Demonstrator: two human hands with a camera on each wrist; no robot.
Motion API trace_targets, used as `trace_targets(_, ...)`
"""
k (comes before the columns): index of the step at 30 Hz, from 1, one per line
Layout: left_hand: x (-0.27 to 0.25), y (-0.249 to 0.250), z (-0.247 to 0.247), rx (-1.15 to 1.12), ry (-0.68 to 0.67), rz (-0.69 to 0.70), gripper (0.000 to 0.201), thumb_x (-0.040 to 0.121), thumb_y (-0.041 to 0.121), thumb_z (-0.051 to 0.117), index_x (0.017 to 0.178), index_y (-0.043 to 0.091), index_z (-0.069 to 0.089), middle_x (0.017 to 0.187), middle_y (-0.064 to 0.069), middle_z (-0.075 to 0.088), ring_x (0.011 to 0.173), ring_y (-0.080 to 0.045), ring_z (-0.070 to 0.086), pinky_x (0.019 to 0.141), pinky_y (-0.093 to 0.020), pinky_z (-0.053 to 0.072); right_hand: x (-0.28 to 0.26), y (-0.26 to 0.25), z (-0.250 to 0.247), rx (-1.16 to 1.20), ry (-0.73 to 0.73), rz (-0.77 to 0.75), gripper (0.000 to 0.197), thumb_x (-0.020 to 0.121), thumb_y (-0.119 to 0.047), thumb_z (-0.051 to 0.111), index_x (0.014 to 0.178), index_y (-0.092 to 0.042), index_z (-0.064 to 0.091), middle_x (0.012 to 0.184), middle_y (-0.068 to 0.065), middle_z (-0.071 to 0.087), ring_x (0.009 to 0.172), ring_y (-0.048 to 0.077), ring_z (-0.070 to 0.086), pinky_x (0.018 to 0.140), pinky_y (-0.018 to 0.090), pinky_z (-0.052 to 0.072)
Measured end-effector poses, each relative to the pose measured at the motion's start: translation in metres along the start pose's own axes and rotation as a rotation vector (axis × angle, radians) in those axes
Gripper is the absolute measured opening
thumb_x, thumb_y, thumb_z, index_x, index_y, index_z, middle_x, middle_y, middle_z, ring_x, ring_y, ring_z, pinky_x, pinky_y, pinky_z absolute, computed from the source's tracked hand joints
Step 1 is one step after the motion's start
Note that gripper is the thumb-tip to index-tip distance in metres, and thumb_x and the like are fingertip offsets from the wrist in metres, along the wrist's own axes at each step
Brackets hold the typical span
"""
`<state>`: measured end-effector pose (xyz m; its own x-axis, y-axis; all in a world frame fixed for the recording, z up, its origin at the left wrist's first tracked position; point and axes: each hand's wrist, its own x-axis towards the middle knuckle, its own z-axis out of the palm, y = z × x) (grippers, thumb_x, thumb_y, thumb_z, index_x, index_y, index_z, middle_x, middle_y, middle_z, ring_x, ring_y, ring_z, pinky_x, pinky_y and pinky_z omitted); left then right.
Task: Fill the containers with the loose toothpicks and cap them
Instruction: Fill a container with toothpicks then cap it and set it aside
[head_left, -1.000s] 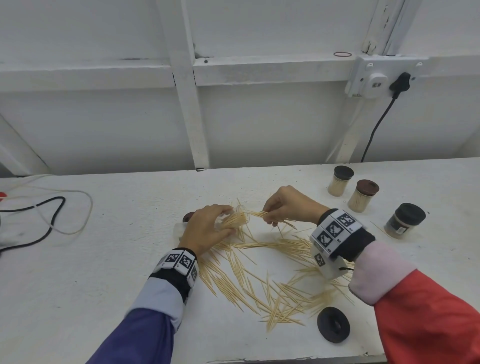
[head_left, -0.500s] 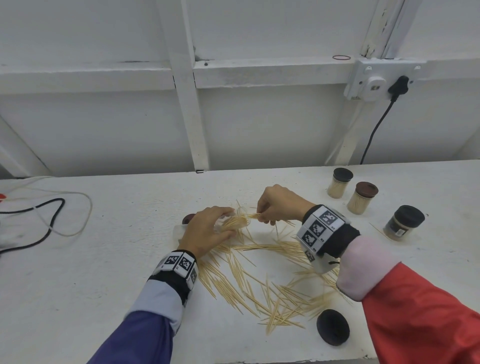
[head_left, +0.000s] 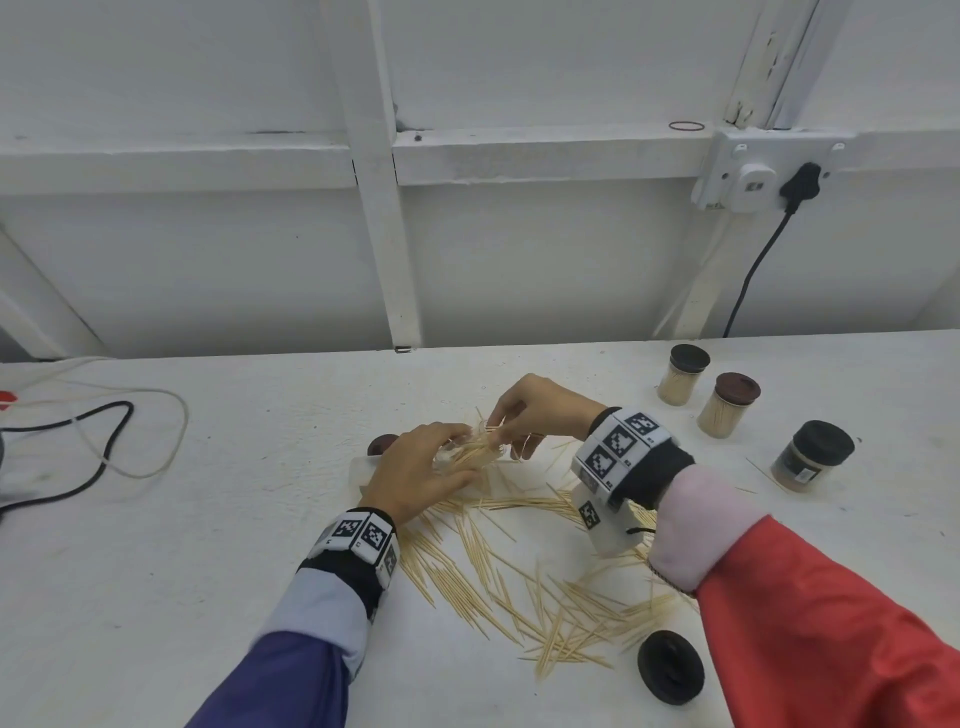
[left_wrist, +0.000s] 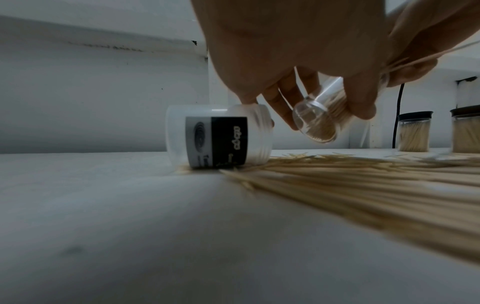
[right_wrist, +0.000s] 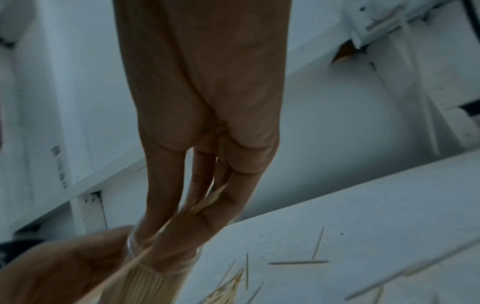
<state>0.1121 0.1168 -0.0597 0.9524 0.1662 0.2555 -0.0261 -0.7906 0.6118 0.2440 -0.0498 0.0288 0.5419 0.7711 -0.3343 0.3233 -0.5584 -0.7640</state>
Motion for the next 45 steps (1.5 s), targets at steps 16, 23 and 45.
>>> trace_targets(16,0.000,0.004,-0.001,-0.020,-0.022,-0.069,0.056,0.079,0.035,0.079,0.129,0.021,0.057,0.113,0.012,0.060,0.102,-0.005,0.054,0.090,-0.022,0.043,0.001,-0.002,0.011,-0.050,0.204,-0.134,0.011,0.076,0.006,0.075,0.087,0.003,0.075,0.078,0.018,0.072,0.060,0.020,0.068,0.056,0.025,0.058)
trace_targets(23,-0.001,0.007,-0.003,-0.047,-0.015,-0.091,0.052,0.081,0.043,0.075,0.125,0.024,0.058,0.109,0.015,0.060,0.099,-0.004,0.056,0.085,-0.022,0.046,0.003,-0.005,0.008,0.100,0.252,-0.148,0.019,0.074,0.008,0.076,0.091,0.001,0.074,0.087,0.016,0.073,0.066,0.015,0.067,0.056,0.014,0.052)
trace_targets(45,0.000,0.007,-0.006,0.000,0.213,-0.222,0.052,0.084,0.050,0.068,0.125,0.021,0.054,0.118,0.010,0.064,0.099,-0.005,0.059,0.083,-0.027,0.048,0.043,0.054,0.001,-0.477,0.134,0.117,0.046,0.097,-0.019,0.054,0.141,-0.006,0.045,0.147,0.012,0.042,0.134,0.027,0.040,0.109,0.035,0.032)
